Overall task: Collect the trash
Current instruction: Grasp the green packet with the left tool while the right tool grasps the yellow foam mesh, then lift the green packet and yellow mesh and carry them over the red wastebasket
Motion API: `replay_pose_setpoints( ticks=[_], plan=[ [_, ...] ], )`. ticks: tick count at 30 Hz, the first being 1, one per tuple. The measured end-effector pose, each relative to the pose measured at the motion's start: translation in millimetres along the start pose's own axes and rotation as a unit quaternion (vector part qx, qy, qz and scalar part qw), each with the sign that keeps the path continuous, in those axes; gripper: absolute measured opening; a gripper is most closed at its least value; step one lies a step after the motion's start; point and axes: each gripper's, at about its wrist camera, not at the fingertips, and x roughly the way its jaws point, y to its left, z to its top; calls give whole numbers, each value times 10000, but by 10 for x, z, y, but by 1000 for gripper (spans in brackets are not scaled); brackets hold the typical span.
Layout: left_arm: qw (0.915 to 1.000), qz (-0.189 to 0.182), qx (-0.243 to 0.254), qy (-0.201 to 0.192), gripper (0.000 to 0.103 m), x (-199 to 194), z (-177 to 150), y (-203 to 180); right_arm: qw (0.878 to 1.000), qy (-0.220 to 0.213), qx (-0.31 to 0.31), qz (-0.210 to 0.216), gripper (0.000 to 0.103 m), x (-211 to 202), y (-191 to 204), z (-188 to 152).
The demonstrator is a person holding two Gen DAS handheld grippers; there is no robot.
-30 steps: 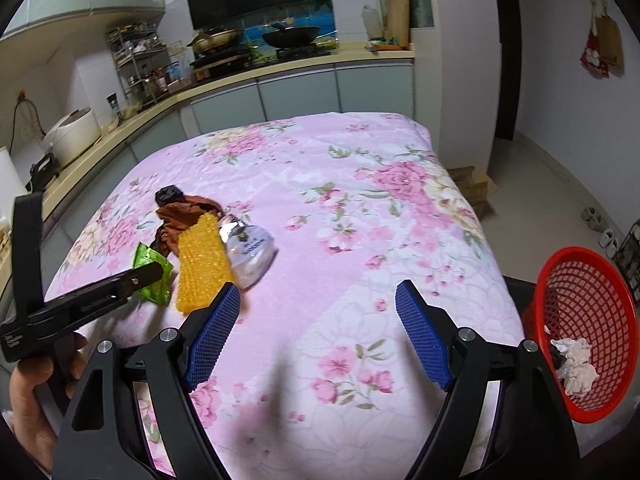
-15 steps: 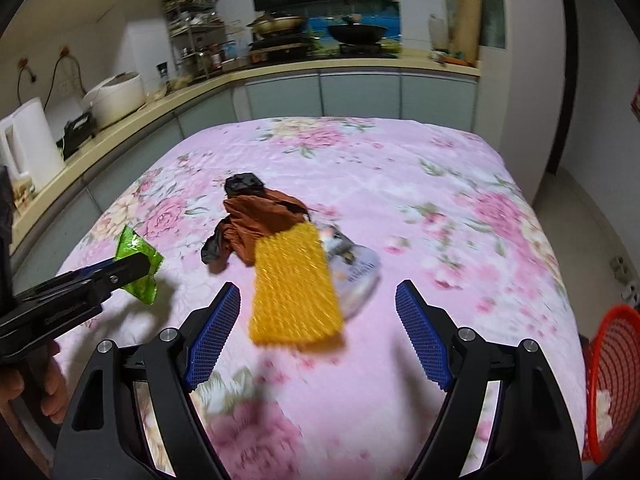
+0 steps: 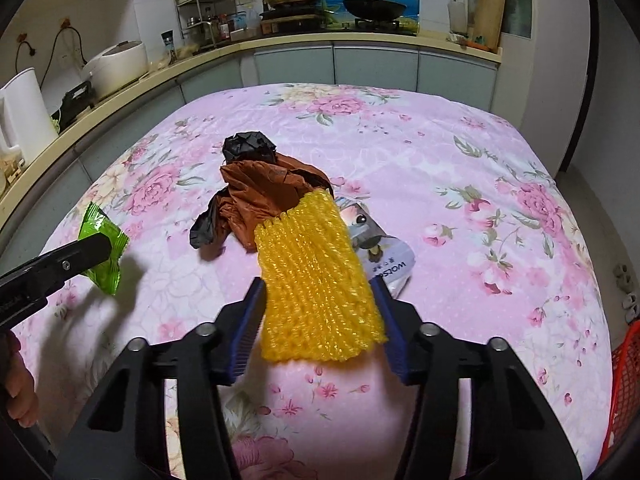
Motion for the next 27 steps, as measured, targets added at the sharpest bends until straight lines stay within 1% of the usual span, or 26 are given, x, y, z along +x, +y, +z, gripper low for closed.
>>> replay_pose_setpoints(
  ticks=[5,8,11,14,22,27],
  plan=[
    [10000,2,6,21,34,-4,-21,-16,9999,22,-40,93,35,-41,7,-34],
    [10000,18,-13,17,34,-13,-30,-2,9999,19,-21,146,25,-90,0,-60],
    [10000,23,-14,4,34,-25,-33,-6,9996,65,58,261,18,-116,-30,-93],
    [10000,29,13,-4,34,-31,-36,-14,9995,57,80,291,14,-142,-38,-118],
    [10000,53,16,-62,34,-89,-34,-39,9993,-124,112,336,12,-299,-43,-151],
    [9999,80,54,-144,34,-151,-34,-84,9988,-313,164,345,12,-452,-70,-123]
  ],
)
